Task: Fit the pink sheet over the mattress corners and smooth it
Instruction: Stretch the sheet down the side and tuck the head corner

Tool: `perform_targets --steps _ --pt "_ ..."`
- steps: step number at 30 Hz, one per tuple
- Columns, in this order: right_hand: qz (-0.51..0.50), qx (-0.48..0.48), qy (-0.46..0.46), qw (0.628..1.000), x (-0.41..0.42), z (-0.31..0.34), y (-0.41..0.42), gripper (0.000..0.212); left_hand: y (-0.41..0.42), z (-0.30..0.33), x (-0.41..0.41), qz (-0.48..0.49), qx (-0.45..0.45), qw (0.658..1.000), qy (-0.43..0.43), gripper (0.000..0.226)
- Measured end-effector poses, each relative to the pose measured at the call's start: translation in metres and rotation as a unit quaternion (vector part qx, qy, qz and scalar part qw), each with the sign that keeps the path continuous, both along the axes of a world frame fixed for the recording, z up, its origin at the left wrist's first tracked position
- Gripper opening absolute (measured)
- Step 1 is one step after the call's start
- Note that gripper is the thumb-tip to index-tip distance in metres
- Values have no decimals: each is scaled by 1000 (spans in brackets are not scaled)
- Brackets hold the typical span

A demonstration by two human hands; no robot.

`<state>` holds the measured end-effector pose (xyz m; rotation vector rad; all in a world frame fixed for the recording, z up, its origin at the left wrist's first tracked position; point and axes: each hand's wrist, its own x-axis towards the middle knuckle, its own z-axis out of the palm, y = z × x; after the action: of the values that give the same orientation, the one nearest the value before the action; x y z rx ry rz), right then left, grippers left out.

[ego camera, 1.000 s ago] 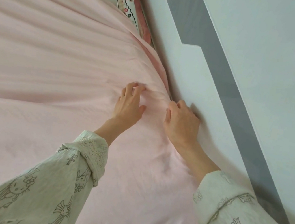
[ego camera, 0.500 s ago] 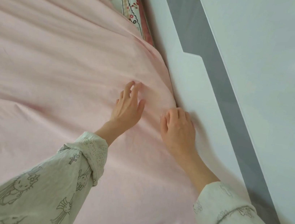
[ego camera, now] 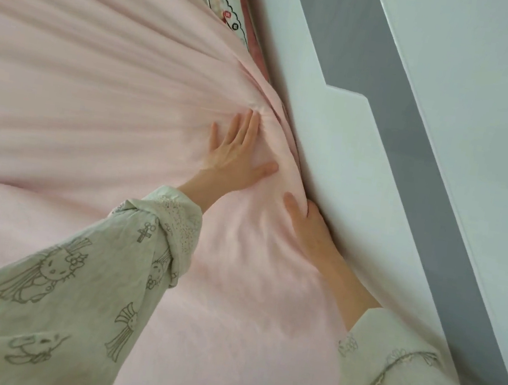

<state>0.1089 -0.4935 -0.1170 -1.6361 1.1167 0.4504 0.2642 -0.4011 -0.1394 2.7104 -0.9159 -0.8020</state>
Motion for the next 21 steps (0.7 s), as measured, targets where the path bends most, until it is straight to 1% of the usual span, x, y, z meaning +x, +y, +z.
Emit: perform_targets --steps 2,7,9,11,12,13,15,16,18,21 --pt "8 -7 26 1000 -1 -5 1 74 -10 -8 5 -9 21 1000 -8 100" --pt "5 -39 13 999 -2 -16 7 62 -21 -16 21 -40 57 998 -6 103" --pt "35 -71 14 997 -4 -15 9 65 -21 -14 21 -45 62 997 -12 103" --pt "93 -134 20 986 -10 -11 14 69 -20 -12 18 -42 55 997 -17 102" --pt "137 -186 25 973 -16 -8 18 70 -18 -10 15 -35 47 998 -17 100" --pt "182 -254 21 950 -25 -4 24 68 -16 -9 10 -26 36 999 -16 96" --pt "248 -385 -11 889 -45 -2 38 63 -4 -6 -5 -21 13 999 -23 87" --pt "269 -428 -26 863 -56 -1 45 61 6 -7 -15 -27 -1 999 -35 83" --pt "303 -466 -39 830 -74 -2 55 63 29 -8 -35 -55 -25 996 -64 76" --pt "349 -462 -54 814 -95 4 76 68 68 -9 -72 -99 -29 991 -79 66"
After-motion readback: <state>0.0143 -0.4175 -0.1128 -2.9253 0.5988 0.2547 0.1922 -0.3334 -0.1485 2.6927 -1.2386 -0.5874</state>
